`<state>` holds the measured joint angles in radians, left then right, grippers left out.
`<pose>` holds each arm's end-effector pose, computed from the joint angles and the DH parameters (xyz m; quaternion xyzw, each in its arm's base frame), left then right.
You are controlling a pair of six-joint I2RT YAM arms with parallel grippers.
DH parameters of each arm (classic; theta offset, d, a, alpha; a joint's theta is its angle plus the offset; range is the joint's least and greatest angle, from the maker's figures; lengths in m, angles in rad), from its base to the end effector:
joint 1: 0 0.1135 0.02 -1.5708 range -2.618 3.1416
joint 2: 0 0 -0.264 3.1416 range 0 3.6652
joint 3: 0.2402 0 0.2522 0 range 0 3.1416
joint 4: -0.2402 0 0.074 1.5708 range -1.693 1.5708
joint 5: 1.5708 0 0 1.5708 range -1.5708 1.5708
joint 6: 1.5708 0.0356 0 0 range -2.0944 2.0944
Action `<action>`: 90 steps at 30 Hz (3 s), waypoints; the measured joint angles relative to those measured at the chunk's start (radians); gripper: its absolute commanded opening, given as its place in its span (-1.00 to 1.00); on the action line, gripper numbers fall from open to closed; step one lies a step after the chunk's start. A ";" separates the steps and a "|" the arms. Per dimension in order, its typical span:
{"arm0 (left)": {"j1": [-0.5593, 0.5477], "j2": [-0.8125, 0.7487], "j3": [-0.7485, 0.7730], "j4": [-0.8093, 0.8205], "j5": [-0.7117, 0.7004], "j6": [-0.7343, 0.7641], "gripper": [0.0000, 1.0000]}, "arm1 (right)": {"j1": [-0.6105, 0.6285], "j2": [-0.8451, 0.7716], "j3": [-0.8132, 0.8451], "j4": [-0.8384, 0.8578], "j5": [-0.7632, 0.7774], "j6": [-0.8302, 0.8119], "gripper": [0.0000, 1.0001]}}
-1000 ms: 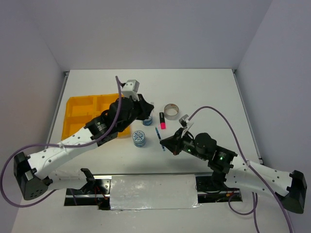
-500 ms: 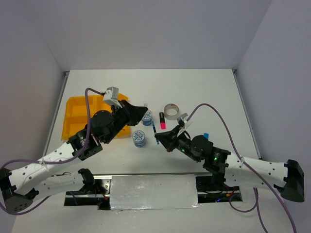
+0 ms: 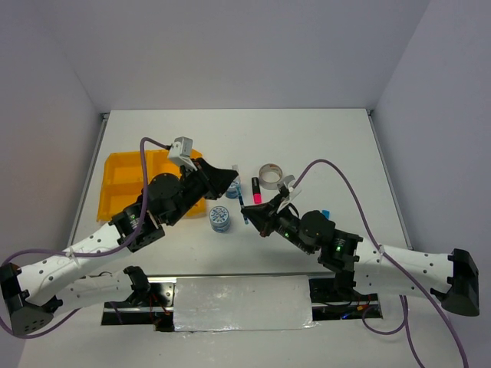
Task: Sort the stationery into containers
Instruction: Close the pen cap on the pen.
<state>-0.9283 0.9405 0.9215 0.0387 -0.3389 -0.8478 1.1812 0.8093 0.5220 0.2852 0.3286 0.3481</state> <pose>0.1401 -0.1675 0.3842 -0.0925 0.6944 -0.4716 0.5357 0.0856 0.1783 0.2925 -0.1769 0.6854 0.3989 0.5830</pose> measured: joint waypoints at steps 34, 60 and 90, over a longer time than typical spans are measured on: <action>0.000 0.014 -0.021 0.054 0.010 0.048 -1.00 | 0.001 -0.003 0.002 -0.013 0.016 0.025 -1.00; 0.000 0.041 -0.031 0.113 0.057 0.083 -1.00 | 0.001 -0.018 0.017 -0.042 0.060 0.029 -1.00; 0.002 0.056 -0.105 0.286 0.096 0.116 -1.00 | 0.008 0.009 0.089 -0.088 0.163 0.043 -1.00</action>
<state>-0.9260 0.9962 0.8169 0.3248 -0.2428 -0.7319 1.1889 0.8181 0.6106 0.1970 0.4911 0.3908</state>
